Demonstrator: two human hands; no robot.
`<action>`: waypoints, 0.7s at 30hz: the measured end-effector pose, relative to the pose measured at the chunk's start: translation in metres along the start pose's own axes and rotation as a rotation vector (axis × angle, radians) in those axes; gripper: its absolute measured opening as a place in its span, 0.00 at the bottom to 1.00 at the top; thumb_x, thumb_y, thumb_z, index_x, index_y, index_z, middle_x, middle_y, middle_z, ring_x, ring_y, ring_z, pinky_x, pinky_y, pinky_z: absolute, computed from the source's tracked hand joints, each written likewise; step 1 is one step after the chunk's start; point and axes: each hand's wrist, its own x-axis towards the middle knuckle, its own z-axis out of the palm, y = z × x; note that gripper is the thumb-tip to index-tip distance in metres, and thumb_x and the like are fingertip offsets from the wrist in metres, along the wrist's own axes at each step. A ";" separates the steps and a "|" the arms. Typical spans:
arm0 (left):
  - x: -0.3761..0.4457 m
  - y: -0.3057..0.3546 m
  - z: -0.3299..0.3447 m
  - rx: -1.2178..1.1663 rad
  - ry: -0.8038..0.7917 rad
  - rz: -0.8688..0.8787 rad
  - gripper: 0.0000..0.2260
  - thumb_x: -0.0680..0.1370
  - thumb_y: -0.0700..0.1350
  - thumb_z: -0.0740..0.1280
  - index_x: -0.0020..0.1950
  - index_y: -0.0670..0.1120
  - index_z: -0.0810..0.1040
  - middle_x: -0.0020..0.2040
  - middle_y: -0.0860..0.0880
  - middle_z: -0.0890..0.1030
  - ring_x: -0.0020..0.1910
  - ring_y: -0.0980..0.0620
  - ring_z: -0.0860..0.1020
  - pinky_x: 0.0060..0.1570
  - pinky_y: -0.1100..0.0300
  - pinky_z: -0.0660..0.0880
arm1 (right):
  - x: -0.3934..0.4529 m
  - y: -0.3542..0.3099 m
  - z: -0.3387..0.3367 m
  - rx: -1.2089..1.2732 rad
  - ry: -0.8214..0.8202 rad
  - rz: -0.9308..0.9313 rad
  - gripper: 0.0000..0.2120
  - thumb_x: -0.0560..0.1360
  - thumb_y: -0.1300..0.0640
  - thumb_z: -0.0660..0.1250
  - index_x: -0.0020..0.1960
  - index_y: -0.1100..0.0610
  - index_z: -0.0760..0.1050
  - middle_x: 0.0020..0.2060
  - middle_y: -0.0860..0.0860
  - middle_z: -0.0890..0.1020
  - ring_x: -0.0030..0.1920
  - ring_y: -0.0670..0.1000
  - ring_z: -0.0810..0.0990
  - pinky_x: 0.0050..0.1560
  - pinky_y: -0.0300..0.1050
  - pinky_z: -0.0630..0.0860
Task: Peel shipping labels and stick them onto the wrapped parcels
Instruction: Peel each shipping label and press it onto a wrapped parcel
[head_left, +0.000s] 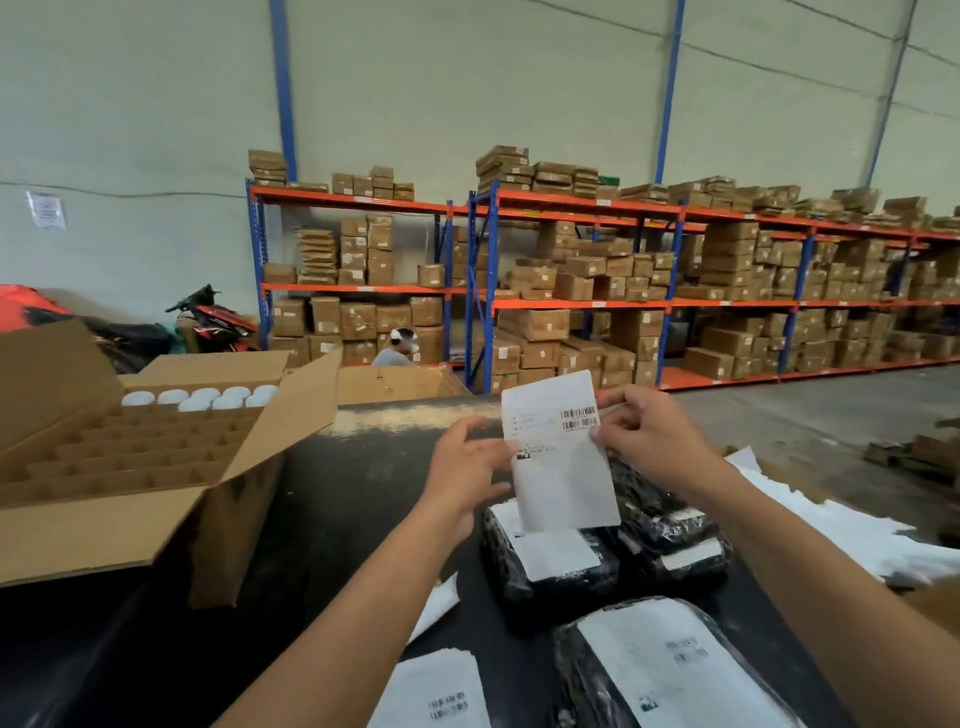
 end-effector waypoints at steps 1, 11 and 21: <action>0.006 -0.004 0.005 -0.011 -0.001 -0.008 0.21 0.76 0.35 0.68 0.67 0.47 0.68 0.51 0.46 0.82 0.47 0.50 0.82 0.39 0.56 0.80 | 0.008 0.012 -0.001 0.027 -0.026 0.016 0.09 0.74 0.63 0.69 0.53 0.57 0.74 0.39 0.52 0.85 0.45 0.55 0.83 0.49 0.56 0.80; 0.053 -0.065 0.035 0.117 0.177 -0.035 0.26 0.75 0.30 0.67 0.71 0.44 0.65 0.51 0.43 0.81 0.48 0.45 0.81 0.46 0.51 0.80 | 0.062 0.122 0.036 0.123 -0.226 0.101 0.14 0.72 0.60 0.72 0.55 0.53 0.72 0.38 0.48 0.82 0.41 0.51 0.81 0.44 0.47 0.76; 0.078 -0.106 0.038 0.282 0.266 -0.125 0.27 0.75 0.30 0.67 0.72 0.43 0.65 0.49 0.45 0.81 0.47 0.48 0.82 0.41 0.57 0.81 | 0.080 0.173 0.083 0.120 -0.277 0.162 0.11 0.73 0.62 0.68 0.55 0.56 0.74 0.42 0.51 0.82 0.44 0.52 0.79 0.44 0.43 0.74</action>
